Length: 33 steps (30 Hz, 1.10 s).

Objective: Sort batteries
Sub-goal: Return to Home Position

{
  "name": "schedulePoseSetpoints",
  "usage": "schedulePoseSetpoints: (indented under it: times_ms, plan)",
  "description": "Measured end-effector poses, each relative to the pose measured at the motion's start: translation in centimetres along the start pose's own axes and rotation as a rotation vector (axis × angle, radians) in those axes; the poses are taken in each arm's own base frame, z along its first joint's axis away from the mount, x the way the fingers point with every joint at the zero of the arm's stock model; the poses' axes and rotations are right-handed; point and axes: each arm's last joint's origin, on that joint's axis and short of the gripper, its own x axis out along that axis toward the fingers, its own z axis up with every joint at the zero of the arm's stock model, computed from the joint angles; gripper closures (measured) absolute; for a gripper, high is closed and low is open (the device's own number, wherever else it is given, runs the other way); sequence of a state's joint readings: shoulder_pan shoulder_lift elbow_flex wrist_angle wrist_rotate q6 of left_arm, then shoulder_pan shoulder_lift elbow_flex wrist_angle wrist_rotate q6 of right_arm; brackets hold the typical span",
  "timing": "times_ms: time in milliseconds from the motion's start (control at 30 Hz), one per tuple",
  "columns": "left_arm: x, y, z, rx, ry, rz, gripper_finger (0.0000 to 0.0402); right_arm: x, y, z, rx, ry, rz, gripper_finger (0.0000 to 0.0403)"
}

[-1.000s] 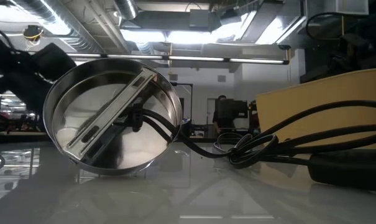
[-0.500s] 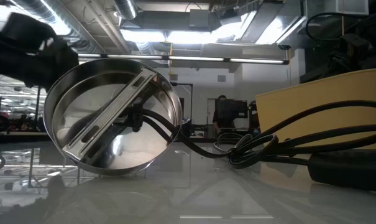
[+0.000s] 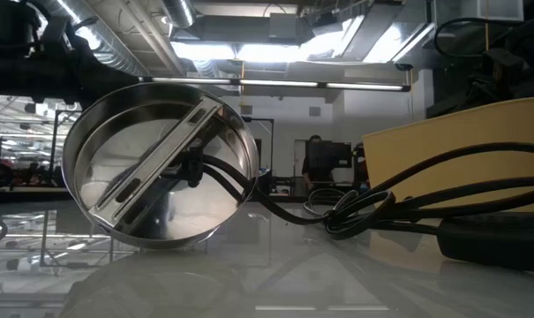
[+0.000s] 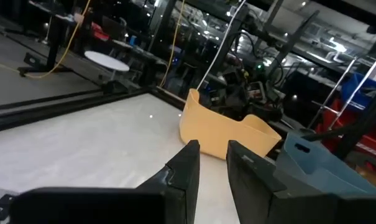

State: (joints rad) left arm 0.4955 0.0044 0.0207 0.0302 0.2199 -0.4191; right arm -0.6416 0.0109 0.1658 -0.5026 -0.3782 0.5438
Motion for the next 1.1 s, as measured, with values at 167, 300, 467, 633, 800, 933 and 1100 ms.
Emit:
schedulePoseSetpoints:
  times_ms: [167,300,467,633,800,933,1100]
  plan:
    - [0.00,0.01,-0.04,-0.001,0.005,0.001,0.0329,0.00,0.00,0.01,-0.001,-0.003,-0.002,0.0299]
    - [-0.01,0.04,-0.09,-0.003,0.011,0.006,0.0329,0.00,0.00,0.03,-0.001,-0.005,-0.001,0.0299]
    - [0.00,0.05,-0.11,-0.004,0.013,0.007,0.0329,0.01,0.00,0.02,-0.001,-0.005,-0.001,0.0299]
    - [0.00,0.05,-0.12,-0.004,0.015,0.008,0.0329,0.01,0.00,0.02,-0.001,-0.005,-0.001,0.0299]
    - [0.00,0.05,-0.12,-0.004,0.015,0.008,0.0329,0.01,0.00,0.02,-0.001,-0.005,-0.001,0.0299]
    - [0.00,0.05,-0.12,-0.005,0.016,0.008,0.0329,0.01,0.00,0.03,-0.002,-0.005,-0.001,0.0299]
    - [0.00,0.05,-0.13,-0.005,0.017,0.008,0.0329,0.01,0.00,0.03,-0.002,-0.005,-0.001,0.0299]
